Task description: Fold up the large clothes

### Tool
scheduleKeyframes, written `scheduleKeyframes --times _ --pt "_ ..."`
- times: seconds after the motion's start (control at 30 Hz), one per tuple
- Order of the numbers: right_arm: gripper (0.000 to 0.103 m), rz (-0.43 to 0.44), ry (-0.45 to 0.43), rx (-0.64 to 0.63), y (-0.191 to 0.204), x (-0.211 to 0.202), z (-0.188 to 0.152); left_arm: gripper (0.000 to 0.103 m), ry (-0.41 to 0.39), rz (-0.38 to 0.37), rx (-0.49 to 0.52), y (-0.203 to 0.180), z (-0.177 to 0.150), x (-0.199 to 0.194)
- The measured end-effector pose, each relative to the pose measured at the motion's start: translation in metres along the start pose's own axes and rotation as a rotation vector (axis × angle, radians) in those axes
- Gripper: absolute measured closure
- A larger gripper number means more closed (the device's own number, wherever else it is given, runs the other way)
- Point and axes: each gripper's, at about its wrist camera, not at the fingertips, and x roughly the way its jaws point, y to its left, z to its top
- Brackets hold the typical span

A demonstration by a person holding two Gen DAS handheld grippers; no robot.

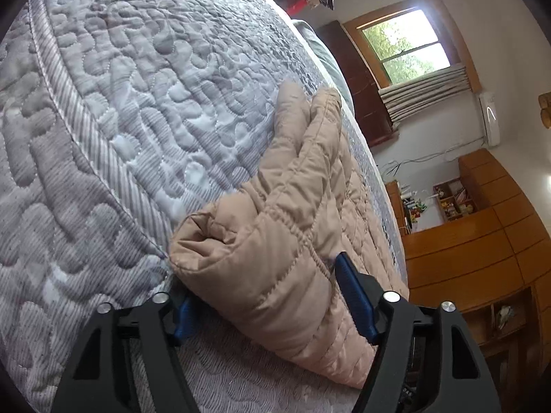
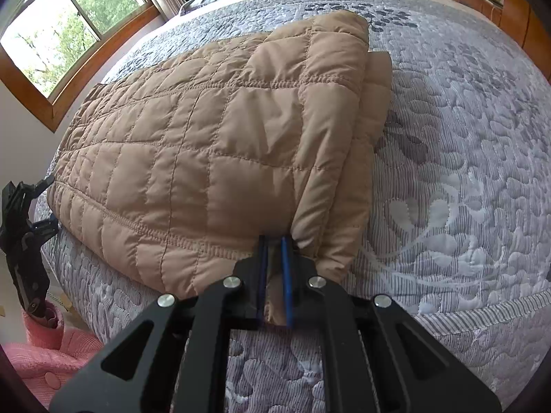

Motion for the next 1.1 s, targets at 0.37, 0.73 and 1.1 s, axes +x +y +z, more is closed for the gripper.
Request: scheduleKeyframes --times 0.37,0.73,1.1 --pt "0.097 0.012 0.011 0.02 -0.002 -0.001 0.001 0.086 -0.011 0.017 0.04 -0.009 -0.001 -0.001" --pt "0.097 0.02 0.003 0.041 -0.004 -0.001 0.0 0.087 -0.009 -0.017 0.096 -0.021 0.016 -0.001" --pt "0.095 0.045 0.018 0.098 -0.008 -0.007 0.0 0.087 -0.029 -0.076 0.73 -0.196 -0.025 -0.006"
